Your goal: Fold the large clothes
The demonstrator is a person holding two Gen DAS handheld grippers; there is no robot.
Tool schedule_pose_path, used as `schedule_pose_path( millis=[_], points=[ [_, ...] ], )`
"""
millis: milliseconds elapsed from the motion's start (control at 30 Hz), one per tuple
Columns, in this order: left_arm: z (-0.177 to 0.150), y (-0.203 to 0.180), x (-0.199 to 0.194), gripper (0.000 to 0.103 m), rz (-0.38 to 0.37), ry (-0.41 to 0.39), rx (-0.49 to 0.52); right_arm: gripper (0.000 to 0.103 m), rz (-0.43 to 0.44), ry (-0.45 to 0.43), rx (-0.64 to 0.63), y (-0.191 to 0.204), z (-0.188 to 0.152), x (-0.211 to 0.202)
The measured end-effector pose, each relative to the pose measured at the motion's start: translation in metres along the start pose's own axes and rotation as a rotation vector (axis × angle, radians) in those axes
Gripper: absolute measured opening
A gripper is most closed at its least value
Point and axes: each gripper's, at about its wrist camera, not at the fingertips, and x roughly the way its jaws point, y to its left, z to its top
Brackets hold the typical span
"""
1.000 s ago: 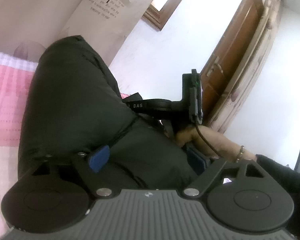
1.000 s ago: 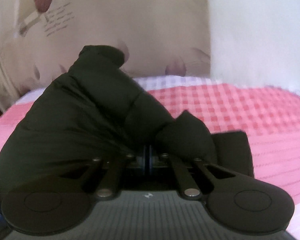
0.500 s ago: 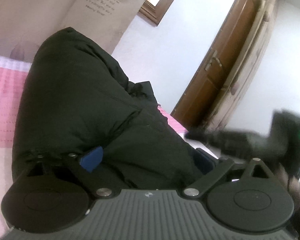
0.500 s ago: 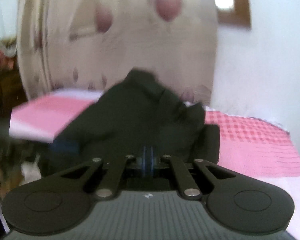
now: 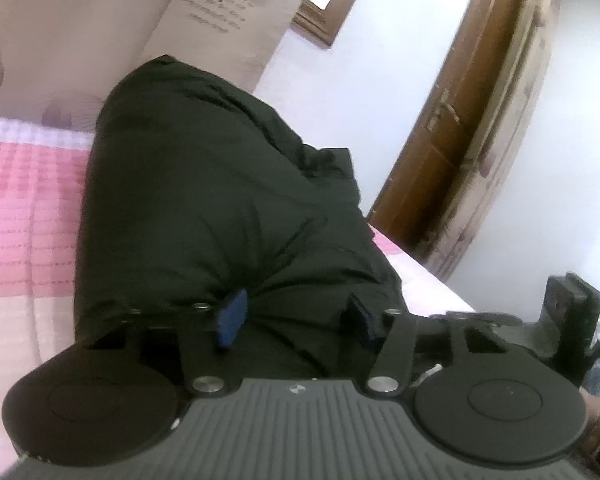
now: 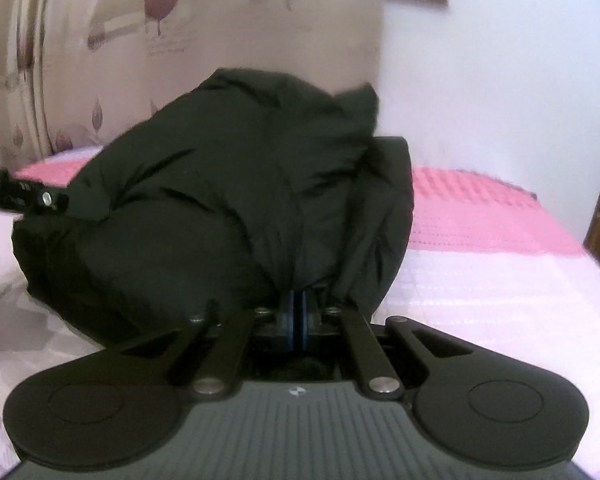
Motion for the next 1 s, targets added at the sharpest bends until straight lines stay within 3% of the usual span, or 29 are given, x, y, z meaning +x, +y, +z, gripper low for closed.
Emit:
schedule_pose_path(
  millis=[133,300,500,1000],
  points=[
    [0.004,-0.002,0.001,0.055,0.013,0.014,-0.011,0.004,0.017,-0.036,0.080,-0.010,0.002,-0.009],
    [0.004,-0.006,0.002,0.056,0.035,0.018,-0.014,0.005,0.030,-0.153,0.028,0.010,0.017,-0.035],
    [0.005,-0.014,0.005,0.056,0.071,0.027,0.011,0.004,0.063,-0.107,-0.059,0.033,0.021,-0.016],
    [0.005,-0.014,0.007,0.056,0.101,0.051,0.075,0.003,0.049,-0.064,-0.028,0.034,-0.008,0.002]
  ],
)
